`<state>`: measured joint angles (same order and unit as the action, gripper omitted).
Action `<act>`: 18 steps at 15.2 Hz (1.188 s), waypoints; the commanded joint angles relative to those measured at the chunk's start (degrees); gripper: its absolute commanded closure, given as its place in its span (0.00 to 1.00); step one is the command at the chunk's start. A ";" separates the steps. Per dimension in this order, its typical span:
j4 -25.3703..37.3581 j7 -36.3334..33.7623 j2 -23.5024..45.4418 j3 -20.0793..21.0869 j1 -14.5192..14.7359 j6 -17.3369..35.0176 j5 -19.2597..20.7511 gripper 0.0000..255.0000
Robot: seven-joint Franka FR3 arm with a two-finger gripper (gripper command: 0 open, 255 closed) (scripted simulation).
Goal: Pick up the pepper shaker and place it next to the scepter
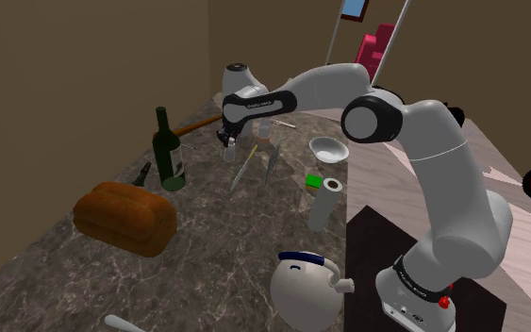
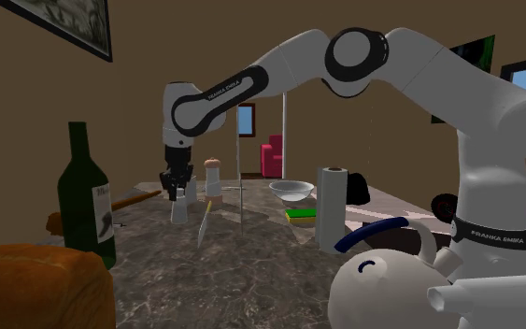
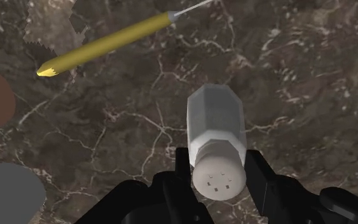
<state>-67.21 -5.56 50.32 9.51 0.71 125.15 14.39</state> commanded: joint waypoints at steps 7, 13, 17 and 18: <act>-0.53 0.03 -1.40 0.16 -0.05 -0.87 -0.15 0.00; -1.37 0.17 -4.97 0.60 -0.15 -3.60 -0.59 0.00; -1.37 0.17 -4.96 0.60 -0.15 -3.60 -0.59 0.00; -1.37 0.17 -4.96 0.60 -0.15 -3.60 -0.59 0.00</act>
